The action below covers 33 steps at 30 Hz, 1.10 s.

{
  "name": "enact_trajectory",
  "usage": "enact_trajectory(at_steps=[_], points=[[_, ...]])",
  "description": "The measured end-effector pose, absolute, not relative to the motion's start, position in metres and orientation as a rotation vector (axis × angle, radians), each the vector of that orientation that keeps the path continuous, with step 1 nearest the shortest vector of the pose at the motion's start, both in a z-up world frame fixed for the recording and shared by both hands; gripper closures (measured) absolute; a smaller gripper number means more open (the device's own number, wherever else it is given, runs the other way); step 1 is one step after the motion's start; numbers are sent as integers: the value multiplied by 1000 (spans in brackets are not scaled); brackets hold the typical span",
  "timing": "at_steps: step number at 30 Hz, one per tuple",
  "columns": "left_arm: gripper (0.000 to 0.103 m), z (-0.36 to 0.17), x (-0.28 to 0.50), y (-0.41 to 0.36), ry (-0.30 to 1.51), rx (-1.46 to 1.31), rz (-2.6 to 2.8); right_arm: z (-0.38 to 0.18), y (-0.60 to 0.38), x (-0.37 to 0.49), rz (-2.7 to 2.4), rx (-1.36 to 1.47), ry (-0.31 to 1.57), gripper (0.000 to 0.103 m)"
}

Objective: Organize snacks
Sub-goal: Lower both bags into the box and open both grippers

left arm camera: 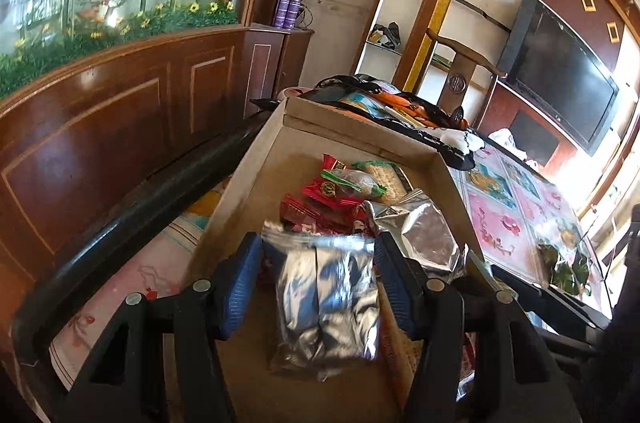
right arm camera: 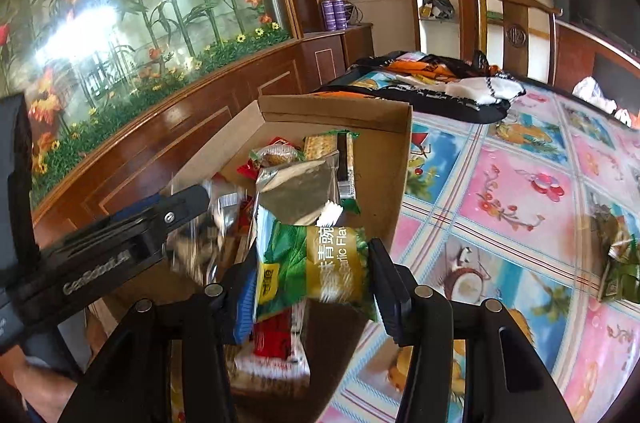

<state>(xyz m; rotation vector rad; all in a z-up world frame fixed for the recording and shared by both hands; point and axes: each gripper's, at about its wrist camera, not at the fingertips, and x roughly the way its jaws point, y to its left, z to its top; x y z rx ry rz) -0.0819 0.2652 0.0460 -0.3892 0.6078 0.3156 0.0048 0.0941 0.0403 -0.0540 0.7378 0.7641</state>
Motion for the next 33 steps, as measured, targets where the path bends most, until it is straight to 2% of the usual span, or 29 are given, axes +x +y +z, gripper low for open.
enact_trajectory(at_steps=[6, 33], points=[[45, 45, -80, 263, 607, -399, 301, 28, 108, 21, 792, -18, 822, 59], [42, 51, -85, 260, 531, -346, 479, 33, 108, 13, 825, -17, 792, 59]])
